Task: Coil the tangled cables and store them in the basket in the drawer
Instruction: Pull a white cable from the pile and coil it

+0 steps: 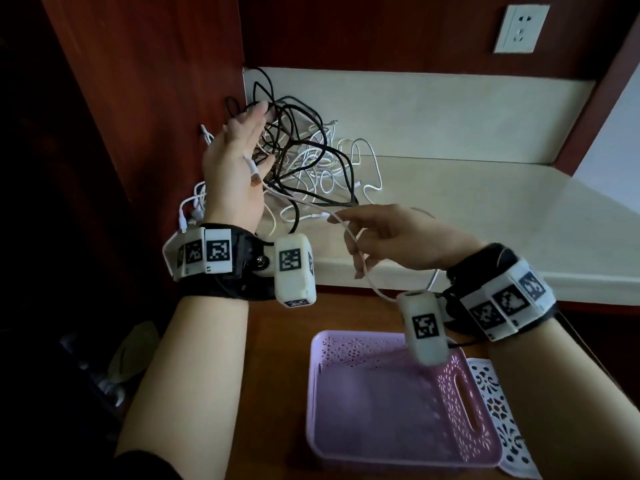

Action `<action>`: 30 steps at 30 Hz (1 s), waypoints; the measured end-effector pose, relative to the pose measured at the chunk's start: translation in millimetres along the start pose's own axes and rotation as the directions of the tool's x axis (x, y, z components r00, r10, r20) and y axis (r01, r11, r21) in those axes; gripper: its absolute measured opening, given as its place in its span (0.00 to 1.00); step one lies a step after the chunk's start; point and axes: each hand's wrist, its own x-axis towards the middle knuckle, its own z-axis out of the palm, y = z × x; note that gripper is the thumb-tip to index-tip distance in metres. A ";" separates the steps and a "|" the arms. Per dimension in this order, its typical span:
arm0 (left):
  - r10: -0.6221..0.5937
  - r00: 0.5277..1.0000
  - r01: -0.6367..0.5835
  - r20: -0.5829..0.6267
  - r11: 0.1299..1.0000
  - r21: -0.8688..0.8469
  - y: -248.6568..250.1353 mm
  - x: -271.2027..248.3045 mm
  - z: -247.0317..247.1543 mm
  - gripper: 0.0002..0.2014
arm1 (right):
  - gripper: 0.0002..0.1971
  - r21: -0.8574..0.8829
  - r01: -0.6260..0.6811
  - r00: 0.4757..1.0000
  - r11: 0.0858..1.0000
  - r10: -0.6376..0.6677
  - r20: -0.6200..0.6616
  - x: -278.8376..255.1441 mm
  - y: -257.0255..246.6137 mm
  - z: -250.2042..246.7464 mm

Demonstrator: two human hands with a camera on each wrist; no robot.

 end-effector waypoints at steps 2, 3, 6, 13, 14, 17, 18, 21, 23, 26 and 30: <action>0.030 0.999 -0.040 0.045 0.973 0.228 1.2 -0.3 -4.4 0.19 | 0.27 0.024 -0.033 0.999 0.999 0.033 0.009 5.4 -5.5 5.1; 0.061 0.996 -0.080 0.073 0.946 0.313 0.0 -1.4 -2.4 0.18 | 0.28 -0.034 -0.060 0.998 0.998 0.060 -0.010 8.7 -6.8 7.4; 0.100 0.974 -0.193 0.202 0.835 0.515 -8.4 -3.8 15.2 0.16 | 0.27 -0.219 -0.158 0.987 0.963 0.147 -0.065 16.7 -10.6 10.6; -0.012 0.969 -0.158 0.248 0.742 0.651 -38.4 -5.5 32.1 0.11 | 0.12 -0.216 -0.115 0.992 0.970 0.122 0.017 0.0 -12.5 -15.1; -0.043 0.964 -0.142 0.262 0.751 0.645 -42.1 -8.2 31.7 0.11 | 0.09 -0.179 -0.087 0.996 0.980 0.088 -0.004 -3.9 -11.9 -20.9; -0.208 0.929 -0.045 0.307 0.757 0.652 -43.7 -13.8 36.3 0.15 | 0.06 -0.103 0.017 0.987 0.994 -0.033 -0.156 -11.6 -3.8 -36.5; -0.256 0.915 -0.024 0.312 0.737 0.675 -41.3 -15.4 38.8 0.15 | 0.05 -0.080 0.036 0.974 0.996 -0.052 -0.219 -12.7 -1.1 -39.9; -0.364 0.862 -0.033 0.354 0.655 0.755 -31.5 -21.6 46.2 0.14 | 0.04 -0.008 0.095 0.902 0.995 -0.090 -0.422 -12.1 3.2 -44.9; -0.369 0.837 -0.103 0.404 0.618 0.779 -26.3 -27.6 51.7 0.15 | 0.04 -0.035 0.133 0.817 0.991 -0.129 -0.562 -10.3 3.6 -47.1; -0.378 0.814 -0.080 0.442 0.679 0.729 -15.1 -39.4 64.0 0.20 | 0.09 -0.126 0.134 0.639 0.983 -0.183 -0.747 -10.7 5.4 -53.1; -0.477 0.713 0.018 0.514 0.745 0.667 -8.4 -49.7 75.6 0.27 | 0.08 -0.181 0.151 0.514 0.972 -0.233 -0.826 -14.6 6.2 -59.4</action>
